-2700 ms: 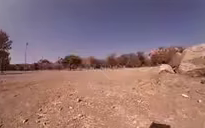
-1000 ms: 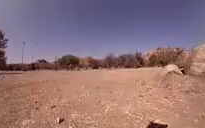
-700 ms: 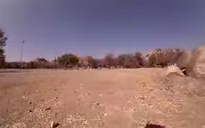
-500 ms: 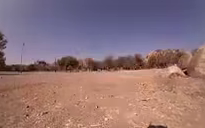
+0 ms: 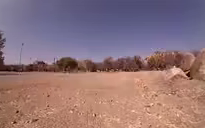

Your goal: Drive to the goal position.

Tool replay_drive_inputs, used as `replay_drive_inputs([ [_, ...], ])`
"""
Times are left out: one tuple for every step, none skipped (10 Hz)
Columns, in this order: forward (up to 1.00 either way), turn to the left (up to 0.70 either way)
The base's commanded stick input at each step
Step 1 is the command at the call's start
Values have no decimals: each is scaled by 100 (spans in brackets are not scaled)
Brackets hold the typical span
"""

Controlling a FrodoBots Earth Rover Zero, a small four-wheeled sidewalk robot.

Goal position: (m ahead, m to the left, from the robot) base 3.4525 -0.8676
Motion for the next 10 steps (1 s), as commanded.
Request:
replay_drive_inputs([
  [50,50],
  [50,50],
  [50,50],
  [50,50],
  [50,50],
  [50,50],
  [50,50],
  [50,50],
  [50,50],
  [50,50],
])
